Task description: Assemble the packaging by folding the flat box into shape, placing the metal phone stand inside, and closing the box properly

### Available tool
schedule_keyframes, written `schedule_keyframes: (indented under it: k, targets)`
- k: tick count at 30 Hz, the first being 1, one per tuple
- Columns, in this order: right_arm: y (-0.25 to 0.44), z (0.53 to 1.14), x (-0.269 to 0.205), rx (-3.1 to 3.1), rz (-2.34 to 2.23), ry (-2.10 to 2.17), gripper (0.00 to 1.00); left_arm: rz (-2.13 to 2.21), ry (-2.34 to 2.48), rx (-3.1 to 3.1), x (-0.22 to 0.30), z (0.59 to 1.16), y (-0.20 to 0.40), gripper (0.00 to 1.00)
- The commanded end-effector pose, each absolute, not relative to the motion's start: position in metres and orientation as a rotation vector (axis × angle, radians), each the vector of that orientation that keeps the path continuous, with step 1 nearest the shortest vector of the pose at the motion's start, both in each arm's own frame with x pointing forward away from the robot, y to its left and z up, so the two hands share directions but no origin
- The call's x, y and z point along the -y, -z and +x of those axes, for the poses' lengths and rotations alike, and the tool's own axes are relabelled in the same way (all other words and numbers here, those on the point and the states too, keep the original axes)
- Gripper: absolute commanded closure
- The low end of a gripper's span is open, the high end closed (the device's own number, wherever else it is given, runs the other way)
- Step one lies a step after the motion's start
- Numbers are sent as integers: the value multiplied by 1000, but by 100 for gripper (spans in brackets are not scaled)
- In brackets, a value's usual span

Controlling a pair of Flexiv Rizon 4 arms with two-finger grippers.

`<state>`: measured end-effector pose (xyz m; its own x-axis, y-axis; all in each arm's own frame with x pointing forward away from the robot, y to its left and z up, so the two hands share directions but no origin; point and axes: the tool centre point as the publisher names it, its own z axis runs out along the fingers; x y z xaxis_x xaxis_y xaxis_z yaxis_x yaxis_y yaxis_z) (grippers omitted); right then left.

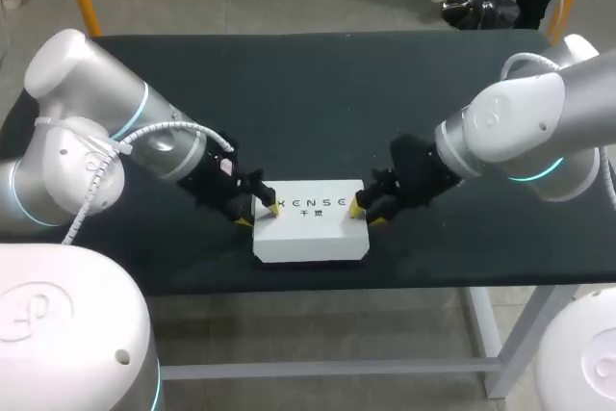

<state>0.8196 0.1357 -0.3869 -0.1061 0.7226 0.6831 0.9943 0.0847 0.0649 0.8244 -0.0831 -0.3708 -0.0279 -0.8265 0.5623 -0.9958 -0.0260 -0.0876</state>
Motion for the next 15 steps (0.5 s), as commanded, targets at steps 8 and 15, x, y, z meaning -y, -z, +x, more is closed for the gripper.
schedule_keyframes:
  k: [8,15]
  targets:
    - [386,828,-138,1856,-1664,693,53,1894,-633,1893,85,830,370,38]
    - [383,828,-139,1845,-1666,673,53,1882,-577,1884,87,832,368,38]
